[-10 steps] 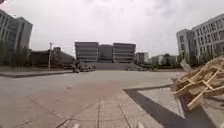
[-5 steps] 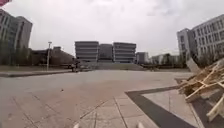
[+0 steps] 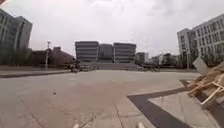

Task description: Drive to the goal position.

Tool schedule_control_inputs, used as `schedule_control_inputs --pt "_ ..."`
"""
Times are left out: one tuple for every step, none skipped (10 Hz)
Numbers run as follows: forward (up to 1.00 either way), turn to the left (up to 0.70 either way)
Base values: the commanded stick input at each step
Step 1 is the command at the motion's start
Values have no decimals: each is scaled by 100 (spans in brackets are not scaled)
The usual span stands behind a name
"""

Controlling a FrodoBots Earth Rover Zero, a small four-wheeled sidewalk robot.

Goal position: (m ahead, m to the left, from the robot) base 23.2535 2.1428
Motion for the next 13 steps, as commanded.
schedule_control_inputs --pt "78 0" --pt "78 0" --pt "78 0" --pt "78 0" --pt "78 0" --pt "78 0" --pt "78 -4" --pt "78 -15" --pt "78 -17" --pt "78 -9" --pt "78 0" --pt "78 0" --pt "78 0"
